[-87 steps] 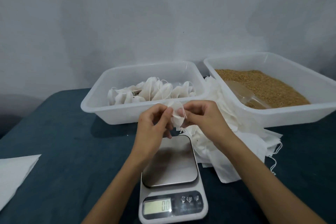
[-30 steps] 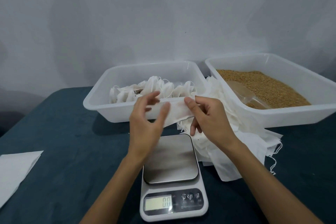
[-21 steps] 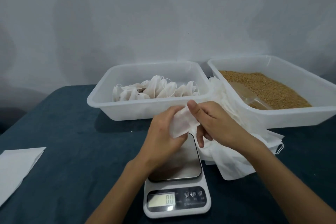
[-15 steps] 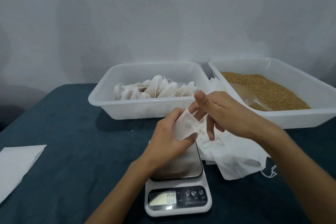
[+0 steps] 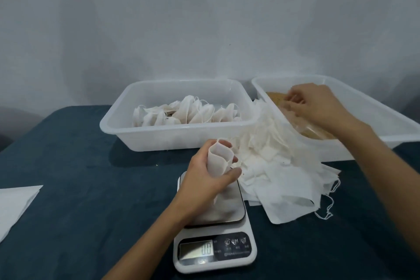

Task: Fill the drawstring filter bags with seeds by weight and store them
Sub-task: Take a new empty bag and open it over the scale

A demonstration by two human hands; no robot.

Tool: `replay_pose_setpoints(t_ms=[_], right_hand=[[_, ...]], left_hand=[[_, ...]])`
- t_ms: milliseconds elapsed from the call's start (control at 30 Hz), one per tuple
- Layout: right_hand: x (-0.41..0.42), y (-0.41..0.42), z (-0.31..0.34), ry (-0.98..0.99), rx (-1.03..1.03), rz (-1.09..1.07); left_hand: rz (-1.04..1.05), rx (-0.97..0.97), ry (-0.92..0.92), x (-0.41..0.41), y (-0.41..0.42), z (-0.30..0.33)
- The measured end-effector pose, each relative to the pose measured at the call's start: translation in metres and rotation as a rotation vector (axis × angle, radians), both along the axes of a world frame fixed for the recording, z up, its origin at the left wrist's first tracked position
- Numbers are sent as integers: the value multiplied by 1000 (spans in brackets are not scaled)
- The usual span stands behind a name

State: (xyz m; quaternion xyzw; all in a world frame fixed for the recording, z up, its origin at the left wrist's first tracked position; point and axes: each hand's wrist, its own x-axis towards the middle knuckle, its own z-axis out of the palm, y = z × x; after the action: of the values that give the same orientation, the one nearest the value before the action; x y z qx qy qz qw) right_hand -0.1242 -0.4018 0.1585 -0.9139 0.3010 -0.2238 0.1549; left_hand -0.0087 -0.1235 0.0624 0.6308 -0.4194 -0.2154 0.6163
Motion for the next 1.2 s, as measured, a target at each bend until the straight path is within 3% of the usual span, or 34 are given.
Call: replay_pose_setpoints(t_ms=[67, 133, 367, 567, 767, 1033, 1200], right_hand=[[-9, -48, -19, 267, -10, -213], [-18, -78, -38, 478, 4, -289], [-21, -113, -61, 663, -18, -268], [-36, -137, -60, 579, 62, -329], [-46, -157, -57, 580, -143, -456], [-30, -144, -50, 670, -357, -347], [-30, -144, -58, 647, -292, -183]], left_hand=[[11, -13, 19, 1, -1, -1], [27, -28, 26, 3, -2, -2], [38, -65, 31, 2, -4, -2], [46, -75, 45, 3, -4, -2], [47, -75, 49, 3, -5, -3], [52, -76, 60, 2, -7, -3], [50, -68, 62, 2, -6, -3]])
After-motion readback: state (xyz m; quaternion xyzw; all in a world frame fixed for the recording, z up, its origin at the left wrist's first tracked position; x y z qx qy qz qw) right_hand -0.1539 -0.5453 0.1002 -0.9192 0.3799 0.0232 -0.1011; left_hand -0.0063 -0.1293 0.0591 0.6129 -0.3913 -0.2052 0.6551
